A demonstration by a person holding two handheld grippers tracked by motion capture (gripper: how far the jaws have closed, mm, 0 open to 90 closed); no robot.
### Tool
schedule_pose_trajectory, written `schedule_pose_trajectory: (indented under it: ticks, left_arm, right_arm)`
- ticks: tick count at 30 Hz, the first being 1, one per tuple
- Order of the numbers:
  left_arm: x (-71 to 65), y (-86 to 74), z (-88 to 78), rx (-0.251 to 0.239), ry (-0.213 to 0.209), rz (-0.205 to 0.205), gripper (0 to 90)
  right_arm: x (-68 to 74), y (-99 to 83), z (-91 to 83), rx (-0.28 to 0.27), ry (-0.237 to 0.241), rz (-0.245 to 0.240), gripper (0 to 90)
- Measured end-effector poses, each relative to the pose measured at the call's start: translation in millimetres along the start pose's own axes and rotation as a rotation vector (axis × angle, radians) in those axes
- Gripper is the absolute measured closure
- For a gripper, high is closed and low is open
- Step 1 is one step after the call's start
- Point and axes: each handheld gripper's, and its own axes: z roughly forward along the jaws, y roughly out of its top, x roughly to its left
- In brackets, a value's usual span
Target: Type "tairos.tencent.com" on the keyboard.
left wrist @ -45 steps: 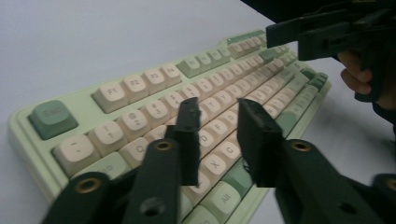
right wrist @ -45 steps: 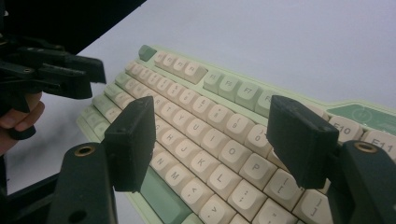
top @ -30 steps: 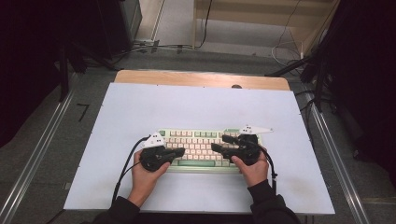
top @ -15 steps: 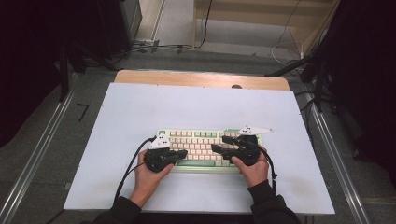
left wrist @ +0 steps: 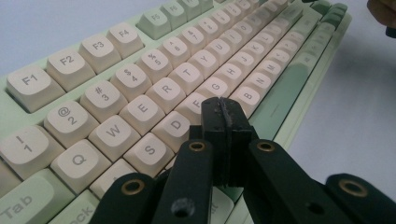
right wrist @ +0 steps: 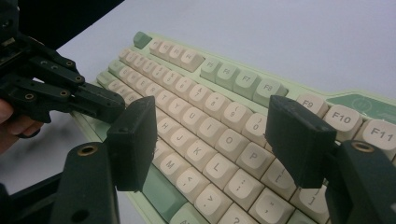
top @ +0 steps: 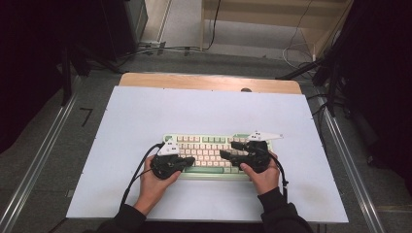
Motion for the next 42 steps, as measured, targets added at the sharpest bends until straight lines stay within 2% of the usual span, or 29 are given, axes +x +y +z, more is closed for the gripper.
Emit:
schedule_pose_trajectory:
  ticks: [4, 5, 6, 9, 12, 14, 16, 18, 21, 26, 33, 37, 39, 42]
  left_arm:
    - [-1.4, 1.1, -0.2, 0.003, -0.002, 0.005, 90.0]
    - [-1.0, 1.6, -1.8, -0.011, -0.012, 0.005, 90.0]
    - [-1.0, 2.4, -3.8, -0.033, -0.019, -0.003, 89.3]
    - [0.7, 7.4, -16.5, -0.142, -0.047, -0.043, 77.2]
    - [6.5, 9.0, -22.0, -0.197, -0.044, -0.082, 67.9]
    - [11.9, 9.0, -23.2, -0.211, -0.023, -0.111, 60.1]
    - [17.7, 8.8, -24.7, -0.226, -0.005, -0.139, 56.5]
    - [20.7, 8.8, -25.8, -0.237, 0.013, -0.149, 52.8]
    - [24.3, 8.7, -27.4, -0.241, 0.035, -0.160, 52.6]
    - [27.1, 8.6, -28.0, -0.242, 0.050, -0.167, 48.8]
    - [30.3, 9.0, -27.1, -0.245, 0.064, -0.181, 49.1]
    - [31.6, 8.9, -23.7, -0.237, 0.057, -0.178, 54.1]
    - [31.6, 8.9, -20.7, -0.220, 0.045, -0.161, 63.7]
    - [30.7, 10.1, -16.1, -0.189, 0.028, -0.123, 85.3]
  right_arm:
    - [0.2, 0.0, -0.3, -0.002, 0.000, -0.002, 32.2]
    - [0.4, 0.0, -0.4, -0.003, -0.001, -0.001, 32.2]
    - [0.7, 0.1, -0.8, -0.001, -0.001, -0.001, 32.2]
    - [0.6, 0.5, -2.2, -0.011, -0.002, -0.002, 32.3]
    - [-0.2, 0.6, -3.1, -0.014, -0.005, 0.000, 32.3]
    - [-0.4, 0.6, -3.1, -0.011, -0.004, 0.000, 32.3]
    - [0.2, 0.6, -2.9, -0.013, -0.005, -0.004, 32.3]
    - [0.5, 0.5, -2.9, -0.012, -0.003, -0.005, 32.3]
    - [0.3, 0.3, -2.5, -0.010, -0.005, -0.005, 32.3]
    - [0.7, 0.2, -2.4, -0.007, -0.002, -0.006, 32.3]
    - [0.8, 0.2, -2.3, -0.007, -0.003, -0.006, 32.3]
    - [1.2, 0.2, -2.3, -0.004, -0.003, -0.004, 32.4]
    - [1.4, 0.1, -2.0, -0.001, -0.004, -0.004, 32.4]
    - [1.8, 0.0, -1.6, 0.000, -0.005, -0.005, 32.5]
